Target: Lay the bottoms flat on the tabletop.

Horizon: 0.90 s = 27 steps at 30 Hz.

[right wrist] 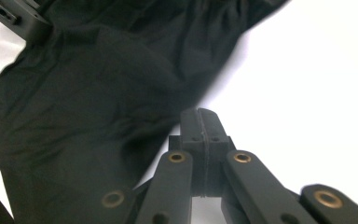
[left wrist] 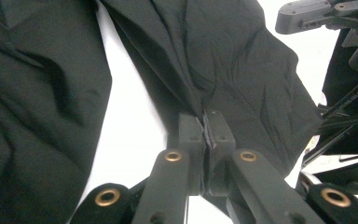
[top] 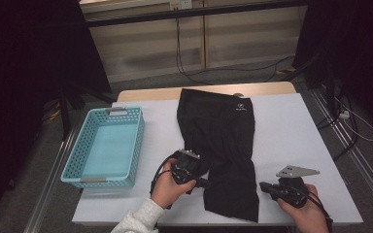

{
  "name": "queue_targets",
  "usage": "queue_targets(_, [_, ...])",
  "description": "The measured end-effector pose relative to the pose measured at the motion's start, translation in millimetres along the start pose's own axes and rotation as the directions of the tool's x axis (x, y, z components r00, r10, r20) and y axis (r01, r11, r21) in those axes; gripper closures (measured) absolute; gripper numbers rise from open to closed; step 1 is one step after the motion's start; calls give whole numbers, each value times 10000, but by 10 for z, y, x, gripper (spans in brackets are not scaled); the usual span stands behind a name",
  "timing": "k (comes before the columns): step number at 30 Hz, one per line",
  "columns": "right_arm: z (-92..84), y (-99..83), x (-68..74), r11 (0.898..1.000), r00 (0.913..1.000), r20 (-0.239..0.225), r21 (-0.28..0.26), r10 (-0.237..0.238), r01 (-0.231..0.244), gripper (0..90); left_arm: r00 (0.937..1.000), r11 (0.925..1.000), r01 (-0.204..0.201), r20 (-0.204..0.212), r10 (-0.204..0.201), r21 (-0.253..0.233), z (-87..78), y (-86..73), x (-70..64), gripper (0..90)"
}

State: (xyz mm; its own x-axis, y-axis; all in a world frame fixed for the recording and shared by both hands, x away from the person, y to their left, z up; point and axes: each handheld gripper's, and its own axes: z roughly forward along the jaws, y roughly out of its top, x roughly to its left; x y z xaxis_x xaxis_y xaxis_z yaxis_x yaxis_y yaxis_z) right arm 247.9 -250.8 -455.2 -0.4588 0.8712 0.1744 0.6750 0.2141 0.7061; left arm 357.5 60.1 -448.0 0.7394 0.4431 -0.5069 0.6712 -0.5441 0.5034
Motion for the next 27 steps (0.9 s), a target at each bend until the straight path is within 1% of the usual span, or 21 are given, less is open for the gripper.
queue_targets(1, [-5, -9, -6, 10000, 10000, 16, -35, 43, -43, 900, 10000, 10000, -40, 32, 40, 38, -5, 4, 4, 880])
queue_targets(2, [-4, -10, -5, 9998, 9999, 5, -143, 104, -104, 852, 10000, 10000, -67, 35, 66, 59, -12, 8, 6, 880])
queue_targets(3, [2, -3, 5, 9996, 9999, 68, -235, 129, -128, 787, 10000, 10000, -33, 18, 33, 22, -15, 10, 3, 880])
queue_targets(4, [9, 6, 18, 9997, 9999, 74, -234, 118, -116, 749, 10000, 10000, -14, -16, 14, -42, -21, 13, 4, 880])
queue_targets(5, [23, 20, 39, 9995, 10000, 45, -309, 44, -42, 701, 10000, 10000, 3, 17, -3, -28, -32, 16, 13, 880])
queue_targets(6, [46, 35, 68, 9994, 9999, 79, -323, -80, 82, 676, 10000, 10000, -1, 10, 1, -44, -37, 16, 18, 880])
queue_targets(9, [113, 54, 115, 9995, 9996, -75, -126, -283, 282, 628, 10000, 10000, 12, -28, -12, -72, -44, 12, 35, 880])
queue_targets(10, [152, 49, 130, 9992, 9992, -4, 69, -394, 394, 618, 10000, 10000, 53, -48, -54, -82, -42, 10, 35, 880])
queue_targets(11, [166, 43, 141, 9990, 9990, 78, -34, -449, 450, 633, 10000, 10000, 23, -54, -24, -64, -38, 7, 37, 880])
queue_targets(13, [180, 50, 156, 9981, 9980, 183, -49, -609, 610, 661, 10000, 10000, 11, -11, -11, -68, -32, 6, 33, 879])
queue_targets(15, [191, 49, 165, 9980, 9979, 215, -83, -619, 621, 725, 10000, 10000, 47, -26, -48, -81, -33, 9, 20, 879])
queue_targets(16, [198, 47, 164, 9984, 9985, 126, -143, -542, 544, 777, 10000, 9999, 17, -16, -18, -109, -34, 11, 19, 879])
queue_targets(18, [208, 46, 164, 9982, 9983, -137, -164, -571, 569, 862, 10000, 9999, -4, -23, 4, -154, -40, 16, 8, 877])
queue_targets(19, [211, 46, 169, 9983, 9981, -240, -162, -568, 564, 883, 10000, 9998, 22, 16, -22, -208, -41, 18, 7, 876])
queue_targets(22, [197, 57, 173, 9977, 9973, -291, -82, -673, 670, 891, 10000, 9996, 11, 18, -10, -267, -61, 25, 12, 876])
queue_targets(23, [187, 59, 169, 9980, 9976, -296, -60, -627, 626, 892, 10000, 9996, -21, 2, 21, -294, -75, 28, 17, 876])
queue_targets(25, [156, 66, 144, 9983, 9983, -239, -219, -537, 532, 892, 10000, 9984, 56, -41, -58, -566, -85, 30, 23, 876])
queue_targets(27, [147, 76, 117, 9985, 9992, -79, -397, -385, 382, 891, 9999, 9978, 91, -100, -97, -651, -72, 30, 41, 876])
